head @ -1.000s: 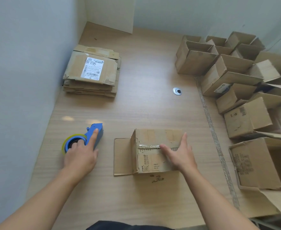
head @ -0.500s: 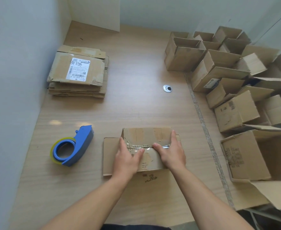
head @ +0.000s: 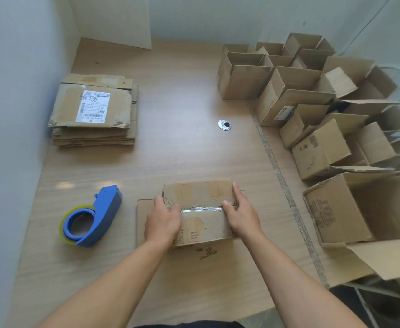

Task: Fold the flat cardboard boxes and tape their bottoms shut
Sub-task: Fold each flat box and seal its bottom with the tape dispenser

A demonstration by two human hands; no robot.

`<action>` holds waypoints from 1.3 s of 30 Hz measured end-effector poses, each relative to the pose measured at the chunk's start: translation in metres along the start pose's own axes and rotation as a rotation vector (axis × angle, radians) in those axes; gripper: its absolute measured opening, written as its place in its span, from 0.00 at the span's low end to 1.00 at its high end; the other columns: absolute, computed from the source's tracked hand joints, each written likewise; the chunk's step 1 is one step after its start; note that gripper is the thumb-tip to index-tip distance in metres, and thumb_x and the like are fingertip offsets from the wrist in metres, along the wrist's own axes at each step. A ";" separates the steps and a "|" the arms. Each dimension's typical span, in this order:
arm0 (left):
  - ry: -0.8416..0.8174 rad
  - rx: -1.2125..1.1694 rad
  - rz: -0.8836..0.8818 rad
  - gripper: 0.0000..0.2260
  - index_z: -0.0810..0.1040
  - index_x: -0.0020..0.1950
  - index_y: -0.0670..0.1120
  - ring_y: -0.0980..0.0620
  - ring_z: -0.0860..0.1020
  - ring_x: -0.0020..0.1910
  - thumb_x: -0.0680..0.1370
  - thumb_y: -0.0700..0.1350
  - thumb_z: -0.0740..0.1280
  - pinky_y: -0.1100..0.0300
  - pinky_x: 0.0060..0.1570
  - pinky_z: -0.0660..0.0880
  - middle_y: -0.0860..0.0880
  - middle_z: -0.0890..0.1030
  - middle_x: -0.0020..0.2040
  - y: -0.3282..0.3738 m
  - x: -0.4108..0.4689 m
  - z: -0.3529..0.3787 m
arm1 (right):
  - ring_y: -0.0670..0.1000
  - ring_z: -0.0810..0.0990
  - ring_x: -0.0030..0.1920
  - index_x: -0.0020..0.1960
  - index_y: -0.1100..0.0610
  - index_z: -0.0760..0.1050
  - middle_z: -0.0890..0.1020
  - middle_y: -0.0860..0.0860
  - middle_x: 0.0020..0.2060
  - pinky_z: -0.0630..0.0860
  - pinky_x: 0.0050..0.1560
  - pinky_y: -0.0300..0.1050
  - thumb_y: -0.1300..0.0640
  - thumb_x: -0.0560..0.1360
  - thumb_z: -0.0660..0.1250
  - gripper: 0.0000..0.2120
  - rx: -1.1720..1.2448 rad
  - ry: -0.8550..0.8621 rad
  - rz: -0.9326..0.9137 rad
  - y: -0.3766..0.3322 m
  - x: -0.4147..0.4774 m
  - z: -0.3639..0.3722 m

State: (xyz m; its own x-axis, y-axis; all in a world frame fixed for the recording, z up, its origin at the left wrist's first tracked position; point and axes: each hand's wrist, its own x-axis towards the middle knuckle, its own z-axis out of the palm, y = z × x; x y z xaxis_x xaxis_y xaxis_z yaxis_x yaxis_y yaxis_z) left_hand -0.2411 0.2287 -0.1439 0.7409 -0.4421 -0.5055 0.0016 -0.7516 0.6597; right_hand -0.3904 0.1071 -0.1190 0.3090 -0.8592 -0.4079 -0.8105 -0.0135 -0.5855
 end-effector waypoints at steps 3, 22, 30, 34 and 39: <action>-0.030 0.030 0.008 0.23 0.63 0.55 0.46 0.39 0.76 0.57 0.75 0.61 0.66 0.51 0.52 0.73 0.42 0.77 0.58 0.012 -0.003 0.003 | 0.55 0.61 0.76 0.81 0.44 0.44 0.60 0.54 0.77 0.62 0.71 0.49 0.34 0.71 0.70 0.50 0.064 -0.045 0.070 -0.012 -0.007 0.010; -0.058 -0.042 0.235 0.11 0.74 0.47 0.45 0.44 0.78 0.43 0.78 0.53 0.66 0.53 0.43 0.74 0.47 0.80 0.41 -0.010 0.025 -0.009 | 0.54 0.72 0.69 0.79 0.44 0.59 0.75 0.51 0.69 0.68 0.65 0.46 0.47 0.77 0.69 0.34 0.066 0.070 -0.046 0.017 0.009 0.013; -0.223 -0.290 0.173 0.21 0.79 0.51 0.48 0.48 0.82 0.47 0.73 0.64 0.61 0.46 0.52 0.79 0.51 0.84 0.45 -0.029 0.026 -0.009 | 0.52 0.79 0.59 0.67 0.47 0.77 0.82 0.47 0.56 0.75 0.59 0.48 0.47 0.80 0.64 0.16 0.312 0.088 0.070 0.027 0.005 0.016; -0.273 -0.539 0.093 0.30 0.56 0.80 0.53 0.58 0.71 0.69 0.81 0.51 0.65 0.52 0.71 0.68 0.60 0.68 0.71 -0.026 0.005 -0.015 | 0.51 0.81 0.55 0.53 0.51 0.83 0.85 0.46 0.49 0.77 0.57 0.48 0.44 0.82 0.59 0.16 0.421 0.089 0.138 0.034 -0.001 0.020; -0.119 -0.377 0.200 0.21 0.74 0.71 0.54 0.58 0.78 0.62 0.78 0.54 0.63 0.50 0.66 0.74 0.58 0.81 0.61 -0.034 0.000 -0.006 | 0.48 0.80 0.55 0.61 0.49 0.80 0.84 0.43 0.51 0.76 0.58 0.48 0.46 0.82 0.59 0.14 0.383 0.010 0.066 0.032 -0.005 0.023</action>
State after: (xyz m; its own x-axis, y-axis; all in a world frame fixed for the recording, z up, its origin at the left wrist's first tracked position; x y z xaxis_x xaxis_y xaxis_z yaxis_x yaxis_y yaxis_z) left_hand -0.2372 0.2577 -0.1630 0.6689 -0.6305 -0.3937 0.1274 -0.4245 0.8964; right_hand -0.4061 0.1224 -0.1519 0.2562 -0.8567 -0.4477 -0.5833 0.2323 -0.7783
